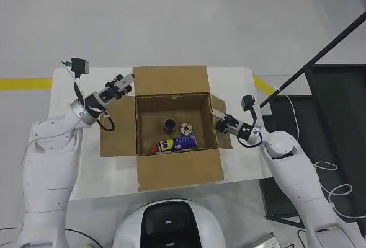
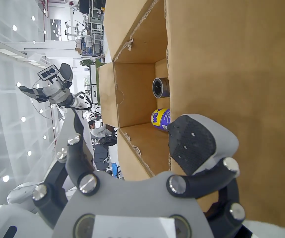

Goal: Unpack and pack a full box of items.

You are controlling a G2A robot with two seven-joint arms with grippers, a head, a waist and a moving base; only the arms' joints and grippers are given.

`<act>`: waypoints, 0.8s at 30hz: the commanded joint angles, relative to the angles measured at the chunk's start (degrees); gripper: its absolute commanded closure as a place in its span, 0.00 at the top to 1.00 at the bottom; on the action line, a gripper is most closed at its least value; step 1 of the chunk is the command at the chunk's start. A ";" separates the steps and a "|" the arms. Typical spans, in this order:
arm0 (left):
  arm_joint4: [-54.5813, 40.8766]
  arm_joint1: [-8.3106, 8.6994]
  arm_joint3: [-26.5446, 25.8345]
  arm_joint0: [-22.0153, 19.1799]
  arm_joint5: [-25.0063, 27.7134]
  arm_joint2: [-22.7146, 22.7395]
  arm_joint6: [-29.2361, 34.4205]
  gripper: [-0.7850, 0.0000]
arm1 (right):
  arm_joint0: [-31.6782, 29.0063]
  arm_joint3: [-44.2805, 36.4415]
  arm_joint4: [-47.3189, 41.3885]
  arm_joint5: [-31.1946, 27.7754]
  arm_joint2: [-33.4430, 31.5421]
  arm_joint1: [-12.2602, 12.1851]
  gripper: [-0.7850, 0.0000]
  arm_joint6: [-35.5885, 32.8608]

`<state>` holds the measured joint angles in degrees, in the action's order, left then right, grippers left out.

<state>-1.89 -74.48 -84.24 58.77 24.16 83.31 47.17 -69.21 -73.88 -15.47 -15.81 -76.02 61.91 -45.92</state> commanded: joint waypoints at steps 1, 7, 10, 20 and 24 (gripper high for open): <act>-0.56 0.28 -0.04 0.50 -0.02 0.98 -0.31 1.00 | -0.04 -0.59 -0.40 -0.46 -0.33 -0.01 1.00 0.34; -1.22 1.00 1.73 1.77 0.43 3.54 -2.05 1.00 | -0.94 -5.49 -0.02 -1.36 -1.87 -0.38 1.00 -0.26; -0.88 1.33 2.54 2.85 1.26 4.79 -3.85 1.00 | -1.05 -9.42 1.08 -0.94 -1.77 -0.51 1.00 -1.37; -6.46 2.10 -0.63 10.75 5.31 9.76 -10.06 1.00 | 2.66 -17.38 18.80 2.80 6.17 -0.16 1.00 -2.28; -9.10 2.42 0.10 12.24 5.41 11.48 -10.70 1.00 | 4.63 -17.03 23.42 4.47 9.57 0.31 1.00 -1.53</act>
<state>-10.16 -72.14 -84.36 70.68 29.50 94.33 36.75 -65.14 -91.02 6.55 -11.70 -67.15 62.15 -47.50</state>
